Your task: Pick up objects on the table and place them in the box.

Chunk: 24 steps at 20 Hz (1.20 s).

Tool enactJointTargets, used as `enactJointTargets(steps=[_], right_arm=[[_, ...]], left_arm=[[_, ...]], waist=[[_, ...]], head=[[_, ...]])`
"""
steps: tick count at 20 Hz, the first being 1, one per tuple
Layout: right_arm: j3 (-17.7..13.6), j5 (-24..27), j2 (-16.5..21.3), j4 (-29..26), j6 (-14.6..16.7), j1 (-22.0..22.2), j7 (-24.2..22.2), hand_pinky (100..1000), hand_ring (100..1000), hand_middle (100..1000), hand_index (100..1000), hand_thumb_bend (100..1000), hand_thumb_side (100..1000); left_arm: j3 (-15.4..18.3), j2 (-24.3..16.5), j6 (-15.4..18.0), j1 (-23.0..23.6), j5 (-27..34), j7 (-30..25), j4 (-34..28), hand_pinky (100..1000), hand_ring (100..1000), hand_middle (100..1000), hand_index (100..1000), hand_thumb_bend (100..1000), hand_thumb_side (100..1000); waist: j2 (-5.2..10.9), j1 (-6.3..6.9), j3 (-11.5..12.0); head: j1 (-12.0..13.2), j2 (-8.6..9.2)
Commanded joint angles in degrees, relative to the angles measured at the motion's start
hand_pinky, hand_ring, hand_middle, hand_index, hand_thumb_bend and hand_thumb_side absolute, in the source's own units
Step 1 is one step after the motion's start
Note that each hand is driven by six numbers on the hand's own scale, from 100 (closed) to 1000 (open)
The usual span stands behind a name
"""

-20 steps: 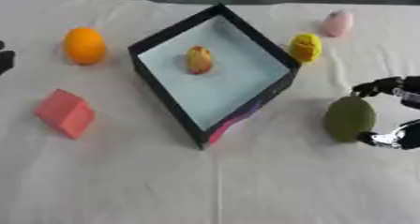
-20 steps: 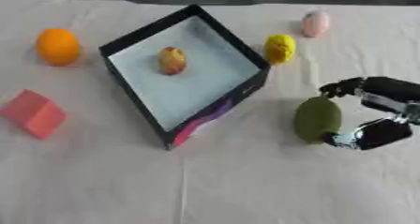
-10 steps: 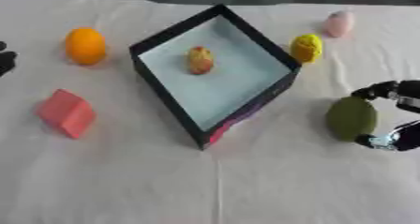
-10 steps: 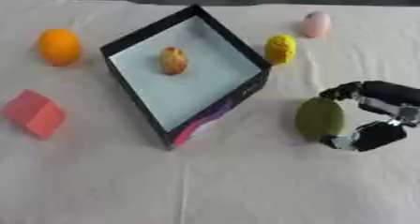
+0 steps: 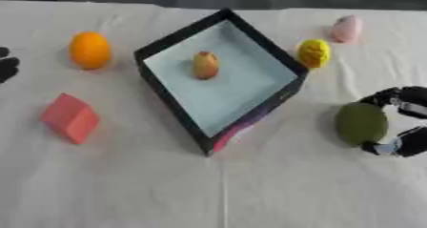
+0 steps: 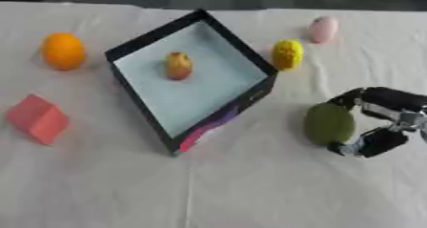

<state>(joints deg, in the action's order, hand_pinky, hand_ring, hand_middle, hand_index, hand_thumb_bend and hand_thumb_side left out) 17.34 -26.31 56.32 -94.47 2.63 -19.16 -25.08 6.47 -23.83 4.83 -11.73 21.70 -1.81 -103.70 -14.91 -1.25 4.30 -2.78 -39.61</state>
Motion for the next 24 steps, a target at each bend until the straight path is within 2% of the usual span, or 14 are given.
enactJointTargets(steps=[1,6,12,20,24], right_arm=[[-0.19,1.15,0.71,0.70,-0.29,-0.69,-0.43,827,730,668,838,428,406],[-0.53,4.07,0.03,1.37,-1.01,-1.14,2.54,767,614,562,738,303,269],[-1.63,8.70,-0.22,-0.17,-1.43,-1.13,9.97,759,566,507,682,141,165],[-3.65,13.72,1.24,-6.07,-1.05,-1.26,13.52,763,550,499,680,100,119],[-4.55,16.92,0.89,-8.97,-0.69,-5.36,13.01,764,538,490,666,100,100]], left_arm=[[0.15,-1.08,0.03,-0.73,-0.01,-0.18,-0.95,891,775,724,848,100,739],[0.08,-1.09,-0.05,-0.69,-0.09,-0.30,-0.99,891,775,724,848,100,740],[0.15,-1.17,-0.07,-0.66,-0.01,-0.30,-1.04,891,776,722,848,100,736],[0.47,-1.35,0.00,-0.64,0.40,-0.02,-1.21,891,777,724,848,100,727],[1.05,-1.40,0.13,-0.62,0.95,0.56,-1.62,891,777,724,846,100,718]], waist=[[0.91,0.05,0.06],[0.90,0.09,-0.01],[1.07,0.03,-0.07],[1.46,-0.18,-0.13],[1.82,-0.35,-0.03]], head=[[-0.22,1.09],[-0.25,1.10],[-0.24,1.02],[0.32,0.49],[0.79,-0.19]])
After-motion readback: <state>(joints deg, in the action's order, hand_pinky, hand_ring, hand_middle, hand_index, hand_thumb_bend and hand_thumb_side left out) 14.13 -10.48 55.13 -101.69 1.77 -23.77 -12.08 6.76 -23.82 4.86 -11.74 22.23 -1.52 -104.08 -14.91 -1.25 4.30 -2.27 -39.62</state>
